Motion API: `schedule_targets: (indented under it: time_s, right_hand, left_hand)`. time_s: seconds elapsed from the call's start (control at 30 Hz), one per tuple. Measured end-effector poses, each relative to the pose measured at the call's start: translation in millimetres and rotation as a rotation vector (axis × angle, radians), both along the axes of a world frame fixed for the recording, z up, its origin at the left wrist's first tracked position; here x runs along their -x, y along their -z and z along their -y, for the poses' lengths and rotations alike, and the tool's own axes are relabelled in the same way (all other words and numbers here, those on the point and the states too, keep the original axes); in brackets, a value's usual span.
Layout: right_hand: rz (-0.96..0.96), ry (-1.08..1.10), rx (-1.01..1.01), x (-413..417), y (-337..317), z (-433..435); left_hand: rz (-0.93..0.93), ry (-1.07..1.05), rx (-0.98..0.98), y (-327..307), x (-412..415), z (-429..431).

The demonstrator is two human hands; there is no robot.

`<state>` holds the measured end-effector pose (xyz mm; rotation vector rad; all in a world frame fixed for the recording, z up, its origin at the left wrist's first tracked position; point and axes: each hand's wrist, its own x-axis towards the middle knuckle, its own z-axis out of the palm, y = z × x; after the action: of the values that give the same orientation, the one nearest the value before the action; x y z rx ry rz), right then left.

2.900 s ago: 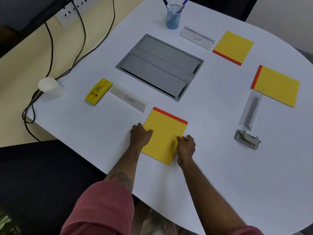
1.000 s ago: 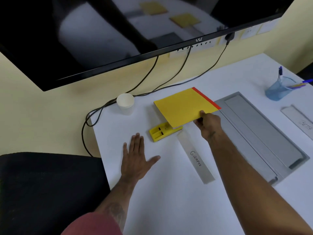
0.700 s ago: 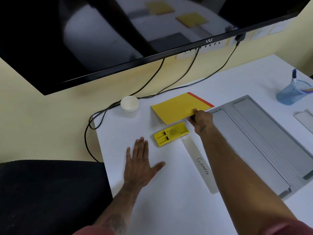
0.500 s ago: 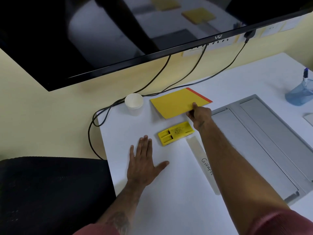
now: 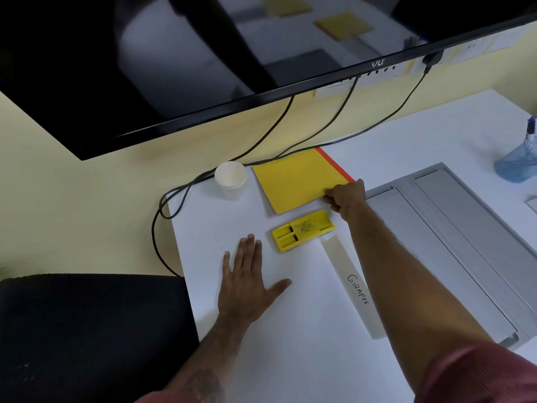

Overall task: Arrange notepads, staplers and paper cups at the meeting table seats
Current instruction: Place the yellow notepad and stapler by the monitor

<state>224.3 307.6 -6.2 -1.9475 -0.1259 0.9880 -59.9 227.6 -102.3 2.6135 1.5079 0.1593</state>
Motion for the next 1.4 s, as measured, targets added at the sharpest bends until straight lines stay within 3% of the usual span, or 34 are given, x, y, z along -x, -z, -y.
schedule_targets:
  time_s: [0.17, 0.43, 0.8, 0.93, 1.17, 1.27, 1.4]
  right_hand:
    - [0.167, -0.149, 0.121, -4, 7, 4]
    - [0.304, -0.174, 0.207, -3, 14, 11]
    - [0.369, -0.36, 0.146, 0, 5, 33]
    - [0.579, -0.595, 0.135, 13, -4, 52]
    - [0.739, -1.246, 0.197, 45, -3, 57]
    - [0.898, -1.375, 0.269, 54, 2, 57]
    - [0.978, -1.371, 0.245, 59, 6, 59]
  left_hand:
    - [-0.003, 0.004, -0.006, 0, 0, -1]
    - [0.009, 0.008, -0.022, 2, 0, -2]
    - [-0.02, 0.007, 0.012, 0, 1, -3]
    - [-0.048, 0.006, 0.04, -7, 0, -1]
    - [-0.056, 0.006, 0.051, -7, 0, 0]
    - [-0.051, 0.013, 0.059, -8, 1, 0]
    - [-0.045, 0.024, 0.066, -7, 0, -1]
